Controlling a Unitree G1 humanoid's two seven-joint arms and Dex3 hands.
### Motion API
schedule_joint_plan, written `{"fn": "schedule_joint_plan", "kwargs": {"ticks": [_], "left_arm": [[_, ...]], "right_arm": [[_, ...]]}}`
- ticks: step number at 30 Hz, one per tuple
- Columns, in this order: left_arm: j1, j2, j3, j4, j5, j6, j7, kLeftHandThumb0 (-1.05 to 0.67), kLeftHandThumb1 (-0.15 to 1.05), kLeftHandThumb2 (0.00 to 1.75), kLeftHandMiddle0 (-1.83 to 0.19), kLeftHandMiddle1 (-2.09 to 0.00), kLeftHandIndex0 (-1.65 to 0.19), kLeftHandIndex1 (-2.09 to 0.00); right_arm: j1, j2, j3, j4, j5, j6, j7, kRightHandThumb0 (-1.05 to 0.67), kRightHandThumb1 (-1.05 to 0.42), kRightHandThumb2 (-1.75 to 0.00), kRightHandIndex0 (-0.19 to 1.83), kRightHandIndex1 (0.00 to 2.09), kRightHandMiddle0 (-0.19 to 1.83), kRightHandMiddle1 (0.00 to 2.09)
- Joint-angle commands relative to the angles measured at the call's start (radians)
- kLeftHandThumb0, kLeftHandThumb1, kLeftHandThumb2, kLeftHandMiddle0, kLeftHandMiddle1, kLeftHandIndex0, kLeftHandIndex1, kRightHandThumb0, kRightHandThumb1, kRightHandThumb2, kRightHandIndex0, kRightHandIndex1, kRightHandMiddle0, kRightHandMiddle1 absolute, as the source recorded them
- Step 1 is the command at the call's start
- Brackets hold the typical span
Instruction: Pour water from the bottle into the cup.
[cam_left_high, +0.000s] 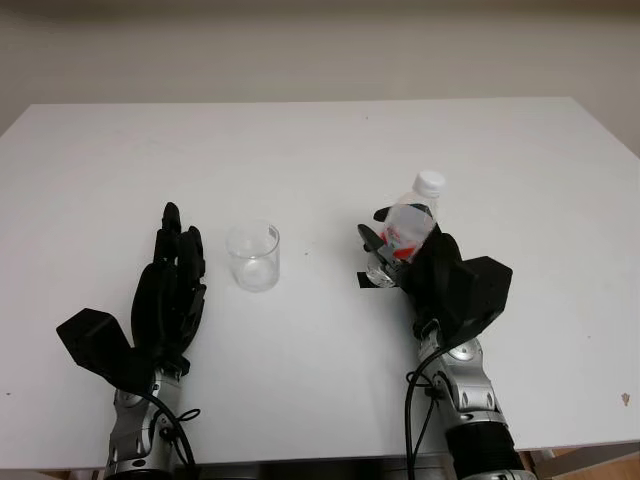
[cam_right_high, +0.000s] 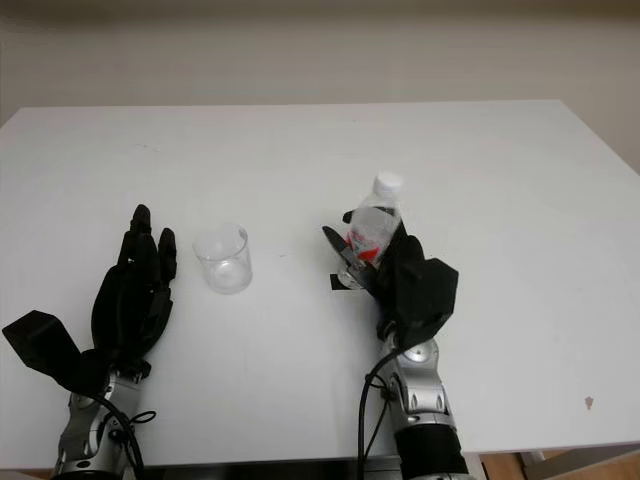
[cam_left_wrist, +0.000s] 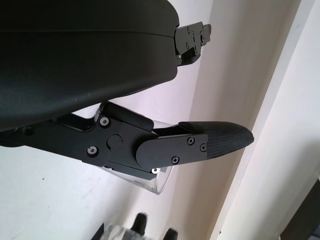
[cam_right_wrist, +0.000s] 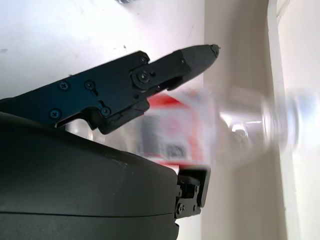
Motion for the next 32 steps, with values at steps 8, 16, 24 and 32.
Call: {"fn": "schedule_joint_plan", "kwargs": {"ticks": [8,16,24,32], "left_arm": [[0.044,0.001,0.005,0.029,0.003,0.013,-0.001,-0.76,1.05,0.50,0.19,-0.04,0.19,-0.04],[0.046,-0.004,0.004,0.033,0.003,0.010,0.000,-0.76,1.05,0.50,0.19,-0.04,0.19,-0.04],[0.045,-0.003,0.005,0.040,0.002,0.008,-0.004,-0.76,1.05,0.49,0.19,-0.02,0.19,-0.03],[0.042,-0.005,0.009,0.046,-0.001,0.001,-0.004,-0.76,1.05,0.49,0.19,-0.04,0.19,-0.04]], "right_arm": [[0.052,-0.081,0.025,0.013,-0.036,-0.111,0.108,-0.82,-0.91,-0.05,-0.19,0.00,-0.19,0.00],[0.051,-0.108,0.038,0.035,-0.074,-0.151,0.109,-0.85,-0.89,-0.05,-0.19,0.00,-0.19,0.00],[0.044,-0.113,0.038,0.043,-0.068,-0.156,0.124,-0.86,-0.90,-0.06,-0.19,0.00,-0.19,0.00],[0.042,-0.108,0.038,0.048,-0.061,-0.154,0.131,-0.86,-0.92,-0.06,-0.19,0.00,-0.19,0.00]]}}
